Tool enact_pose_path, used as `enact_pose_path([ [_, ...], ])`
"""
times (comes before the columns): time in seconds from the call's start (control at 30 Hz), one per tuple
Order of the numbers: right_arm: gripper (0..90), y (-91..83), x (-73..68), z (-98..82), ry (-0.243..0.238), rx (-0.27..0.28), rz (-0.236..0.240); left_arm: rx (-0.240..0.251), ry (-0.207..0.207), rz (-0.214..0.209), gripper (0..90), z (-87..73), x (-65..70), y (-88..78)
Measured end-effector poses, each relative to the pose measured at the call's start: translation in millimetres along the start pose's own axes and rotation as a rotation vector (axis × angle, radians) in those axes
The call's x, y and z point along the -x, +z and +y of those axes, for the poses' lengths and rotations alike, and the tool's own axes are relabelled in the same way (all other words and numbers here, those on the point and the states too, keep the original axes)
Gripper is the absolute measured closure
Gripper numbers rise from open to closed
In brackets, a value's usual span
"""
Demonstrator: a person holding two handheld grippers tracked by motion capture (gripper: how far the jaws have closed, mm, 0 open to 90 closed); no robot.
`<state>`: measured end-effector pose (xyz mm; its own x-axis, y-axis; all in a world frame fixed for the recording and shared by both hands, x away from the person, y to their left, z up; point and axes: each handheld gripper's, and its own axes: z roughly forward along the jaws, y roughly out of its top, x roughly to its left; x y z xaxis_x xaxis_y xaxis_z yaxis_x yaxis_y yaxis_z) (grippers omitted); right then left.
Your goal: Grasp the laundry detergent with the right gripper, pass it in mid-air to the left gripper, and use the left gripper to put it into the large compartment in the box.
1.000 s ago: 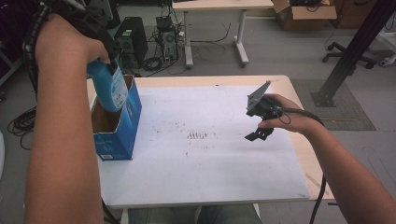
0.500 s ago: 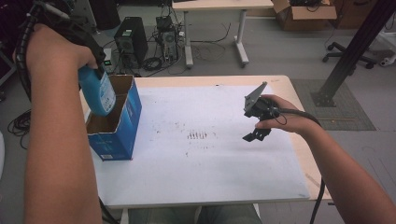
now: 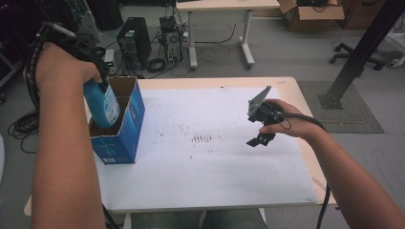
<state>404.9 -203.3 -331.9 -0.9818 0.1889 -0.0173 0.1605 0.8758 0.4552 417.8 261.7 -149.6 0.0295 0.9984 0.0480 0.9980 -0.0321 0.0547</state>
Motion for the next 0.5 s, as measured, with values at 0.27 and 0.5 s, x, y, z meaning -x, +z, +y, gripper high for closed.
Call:
enact_pose_path([
  [0.27,3.3,-3.7,0.3,-2.8,0.008,0.004,-0.005,-0.02,-0.009,-0.004,38.9,1.3,-2.5,25.2],
  [0.5,3.2,-2.5,-0.5,-2.0,0.006,0.005,-0.005,-0.032,-0.006,-0.019,38.8,1.2,-1.8,45.9],
])
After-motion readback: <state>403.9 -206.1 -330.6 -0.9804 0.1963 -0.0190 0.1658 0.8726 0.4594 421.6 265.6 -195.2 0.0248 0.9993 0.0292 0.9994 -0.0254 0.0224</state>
